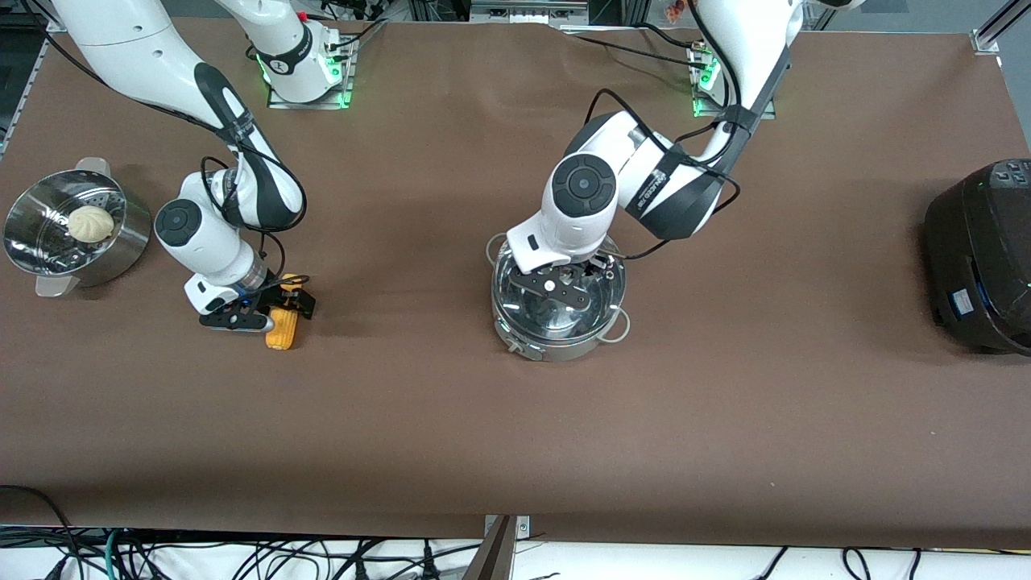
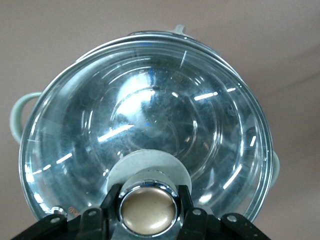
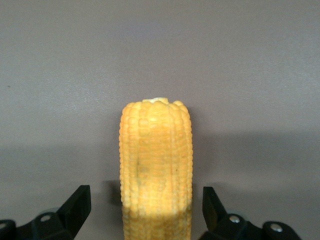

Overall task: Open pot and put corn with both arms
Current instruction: 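Lift the lid off with the left gripper while the right gripper carries the corn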

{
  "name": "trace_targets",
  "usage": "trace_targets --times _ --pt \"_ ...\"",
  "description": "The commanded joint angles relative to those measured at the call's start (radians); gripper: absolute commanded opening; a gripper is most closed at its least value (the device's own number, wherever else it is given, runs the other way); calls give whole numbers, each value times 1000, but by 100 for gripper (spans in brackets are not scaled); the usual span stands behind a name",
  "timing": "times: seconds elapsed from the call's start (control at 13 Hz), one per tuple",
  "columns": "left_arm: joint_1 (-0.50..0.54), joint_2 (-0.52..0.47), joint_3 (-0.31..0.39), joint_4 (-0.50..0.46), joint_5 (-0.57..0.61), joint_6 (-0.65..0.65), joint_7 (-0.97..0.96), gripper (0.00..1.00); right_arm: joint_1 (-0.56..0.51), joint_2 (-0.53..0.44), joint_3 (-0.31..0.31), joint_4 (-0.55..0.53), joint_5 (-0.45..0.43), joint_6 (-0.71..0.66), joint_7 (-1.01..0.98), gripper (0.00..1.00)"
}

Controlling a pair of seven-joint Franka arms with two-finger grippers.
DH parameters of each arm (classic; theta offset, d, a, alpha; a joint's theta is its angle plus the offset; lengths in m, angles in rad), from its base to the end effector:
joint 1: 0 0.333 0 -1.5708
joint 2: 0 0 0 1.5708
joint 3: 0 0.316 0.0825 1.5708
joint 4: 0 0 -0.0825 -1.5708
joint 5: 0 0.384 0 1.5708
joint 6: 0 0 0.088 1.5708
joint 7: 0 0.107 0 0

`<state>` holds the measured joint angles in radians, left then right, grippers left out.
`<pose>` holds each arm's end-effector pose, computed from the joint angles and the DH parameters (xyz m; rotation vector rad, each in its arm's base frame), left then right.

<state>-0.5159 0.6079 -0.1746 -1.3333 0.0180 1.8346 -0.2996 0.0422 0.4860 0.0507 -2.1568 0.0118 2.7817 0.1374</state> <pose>0.5658 -0.4321 0.3722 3.0551 -0.5727 -0.1958 0.5763 0.0533 0.1827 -3.0890 0.0970 -0.2093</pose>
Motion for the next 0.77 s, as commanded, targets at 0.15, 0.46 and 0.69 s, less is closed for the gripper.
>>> trace_targets --times 0.15,0.46,0.69 --pt "31 -140 10 9 -3 -135 -12 7 -5 0 8 -2 11 16 -39 24" --pt "157 -243 9 11 -1 -280 0 7 -5 -3 8 -2 8 7 -51 0" --pt "250 -298 12 11 3 -383 11 8 -4 -50 9 15 8 -74 -58 0"
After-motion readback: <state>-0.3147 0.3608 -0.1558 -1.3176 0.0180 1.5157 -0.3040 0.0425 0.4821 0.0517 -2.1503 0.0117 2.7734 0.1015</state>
